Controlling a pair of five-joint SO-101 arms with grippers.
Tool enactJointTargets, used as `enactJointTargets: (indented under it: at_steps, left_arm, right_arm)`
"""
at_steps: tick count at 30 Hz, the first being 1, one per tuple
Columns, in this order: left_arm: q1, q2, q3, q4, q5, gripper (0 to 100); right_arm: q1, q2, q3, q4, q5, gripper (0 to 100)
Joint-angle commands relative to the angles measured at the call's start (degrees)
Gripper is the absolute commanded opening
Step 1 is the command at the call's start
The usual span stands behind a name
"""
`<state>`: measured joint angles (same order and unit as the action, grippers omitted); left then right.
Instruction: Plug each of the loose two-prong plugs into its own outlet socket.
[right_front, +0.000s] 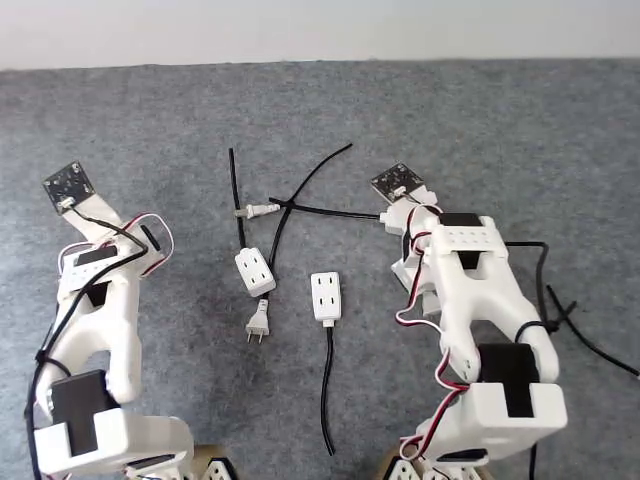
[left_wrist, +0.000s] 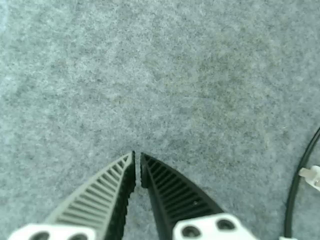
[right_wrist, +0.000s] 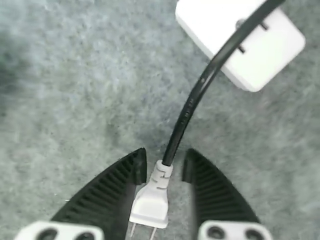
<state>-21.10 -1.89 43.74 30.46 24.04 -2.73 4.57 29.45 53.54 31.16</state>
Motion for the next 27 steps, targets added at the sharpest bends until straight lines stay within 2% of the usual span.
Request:
enactJointTargets:
  at_steps: [1, 16, 21, 27]
  left_arm:
    - [-0.18, -0.44, -2.42, 0.18, -0.09, 2]
    - [-0.18, -0.44, -2.42, 0.18, -0.09, 2]
    - [-0.18, -0.44, -2.42, 0.18, -0.09, 2]
    - [-0.18, -0.44, -2.42, 0.18, -0.09, 2]
  right_arm:
    - [0.66, -0.04, -0.26, 1.45, -0.62, 11.2]
    - [1.45, 0.75, -0.70, 1.89, -0.62, 12.8]
    - [1.63, 1.54, -2.11, 2.15, -2.73, 6.6]
    - [1.71, 6.73, -8.09, 6.02, -2.81, 8.0]
